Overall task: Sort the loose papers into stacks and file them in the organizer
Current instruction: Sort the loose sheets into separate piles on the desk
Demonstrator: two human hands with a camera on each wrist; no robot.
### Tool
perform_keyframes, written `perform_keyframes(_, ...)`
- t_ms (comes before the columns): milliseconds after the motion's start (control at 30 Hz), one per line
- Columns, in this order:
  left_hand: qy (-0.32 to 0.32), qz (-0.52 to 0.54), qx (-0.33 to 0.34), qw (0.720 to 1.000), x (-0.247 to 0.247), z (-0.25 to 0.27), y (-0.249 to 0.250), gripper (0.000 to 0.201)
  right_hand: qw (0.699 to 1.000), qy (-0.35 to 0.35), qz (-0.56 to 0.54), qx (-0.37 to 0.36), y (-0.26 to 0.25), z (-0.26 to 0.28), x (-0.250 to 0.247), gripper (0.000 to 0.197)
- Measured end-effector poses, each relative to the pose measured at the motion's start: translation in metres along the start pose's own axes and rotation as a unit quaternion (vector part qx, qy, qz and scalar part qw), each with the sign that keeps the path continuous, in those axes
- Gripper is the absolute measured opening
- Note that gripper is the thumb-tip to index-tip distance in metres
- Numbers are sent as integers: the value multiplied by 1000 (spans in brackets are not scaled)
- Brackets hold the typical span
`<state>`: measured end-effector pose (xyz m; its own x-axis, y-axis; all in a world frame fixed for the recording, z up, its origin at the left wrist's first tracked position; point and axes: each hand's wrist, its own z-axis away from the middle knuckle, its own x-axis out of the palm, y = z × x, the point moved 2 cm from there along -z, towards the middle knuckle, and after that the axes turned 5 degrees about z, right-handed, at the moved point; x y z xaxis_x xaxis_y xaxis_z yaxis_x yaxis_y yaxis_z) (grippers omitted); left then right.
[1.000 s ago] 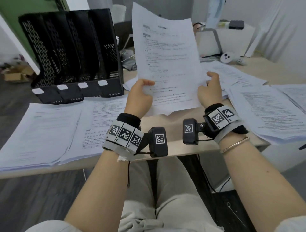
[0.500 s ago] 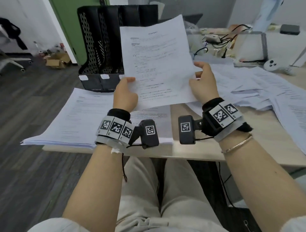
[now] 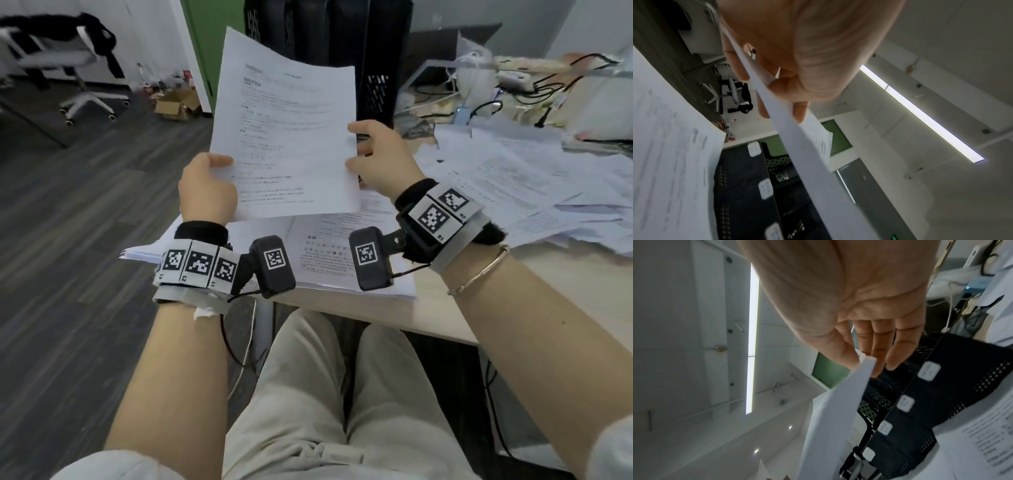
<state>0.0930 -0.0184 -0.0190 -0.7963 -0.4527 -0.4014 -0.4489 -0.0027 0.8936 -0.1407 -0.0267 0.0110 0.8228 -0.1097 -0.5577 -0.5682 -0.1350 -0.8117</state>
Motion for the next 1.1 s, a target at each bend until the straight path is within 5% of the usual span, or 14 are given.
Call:
perform_keyframes(500, 82, -74, -96, 989, -70, -31, -54, 52, 988, -141, -2, 59, -19, -7, 97, 55)
perform_keyframes(833, 36, -71, -91, 993, -77, -25, -66, 37, 969, -197, -43, 145, 1, 7, 128, 52)
perform_keyframes(1100, -51, -57, -1, 997, -57, -16, -41, 29, 966, -212, -45, 143, 4, 18, 114, 46)
